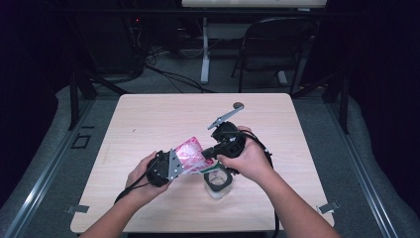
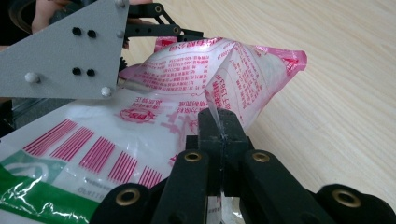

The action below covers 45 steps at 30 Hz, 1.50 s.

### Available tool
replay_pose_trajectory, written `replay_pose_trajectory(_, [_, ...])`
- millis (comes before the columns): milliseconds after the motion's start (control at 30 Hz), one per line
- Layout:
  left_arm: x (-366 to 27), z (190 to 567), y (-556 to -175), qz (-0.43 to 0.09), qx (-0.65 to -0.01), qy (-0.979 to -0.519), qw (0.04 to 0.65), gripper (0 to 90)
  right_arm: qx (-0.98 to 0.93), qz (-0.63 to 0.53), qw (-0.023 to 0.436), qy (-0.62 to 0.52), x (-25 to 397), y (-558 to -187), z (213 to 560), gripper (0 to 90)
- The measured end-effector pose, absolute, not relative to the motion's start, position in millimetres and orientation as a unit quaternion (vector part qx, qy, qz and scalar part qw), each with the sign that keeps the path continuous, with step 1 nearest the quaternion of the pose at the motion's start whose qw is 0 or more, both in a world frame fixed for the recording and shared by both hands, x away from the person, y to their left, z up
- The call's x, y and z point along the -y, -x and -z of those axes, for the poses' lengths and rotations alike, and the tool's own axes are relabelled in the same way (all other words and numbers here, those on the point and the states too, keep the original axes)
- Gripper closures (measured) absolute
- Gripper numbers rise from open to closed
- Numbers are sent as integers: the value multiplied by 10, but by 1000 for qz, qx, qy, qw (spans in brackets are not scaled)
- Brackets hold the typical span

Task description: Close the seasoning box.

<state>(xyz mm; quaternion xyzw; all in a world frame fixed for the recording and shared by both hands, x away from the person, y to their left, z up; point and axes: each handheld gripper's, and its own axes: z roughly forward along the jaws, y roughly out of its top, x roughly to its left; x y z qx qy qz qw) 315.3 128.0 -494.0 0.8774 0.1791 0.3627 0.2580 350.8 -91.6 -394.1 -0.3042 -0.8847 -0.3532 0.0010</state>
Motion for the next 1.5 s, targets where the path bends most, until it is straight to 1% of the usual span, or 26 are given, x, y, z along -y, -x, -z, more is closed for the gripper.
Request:
replay_pose_trajectory(300, [-1276, 4960, -3163, -362, -176, -881, 249, 599, 891, 323, 19, 318, 894, -3562, 3945, 889])
replay_pose_trajectory(567, [-1252, 4953, -3177, -376, -166, -880, 239, 606, 902, 289, 26, 319, 868, -3638, 3957, 871])
replay_pose_trajectory(767, [-1227, 4965, -3194, -379, -159, -883, 228, 608, 909, 268, 30, 316, 851, -3693, 3997, 872])
replay_pose_trajectory(900, [-1219, 4956, -3203, -380, -147, -888, 213, 608, 909, 264, 36, 320, 844, -3710, 4024, 889])
replay_pose_trajectory(1133, [-1199, 4915, -3217, -396, -128, -889, 189, 609, 908, 262, 32, 324, 843, -3718, 4040, 900])
replay_pose_trajectory(1500, [-1182, 4906, -3192, -431, -113, -878, 178, 611, 908, 268, 23, 322, 852, -3688, 4039, 900])
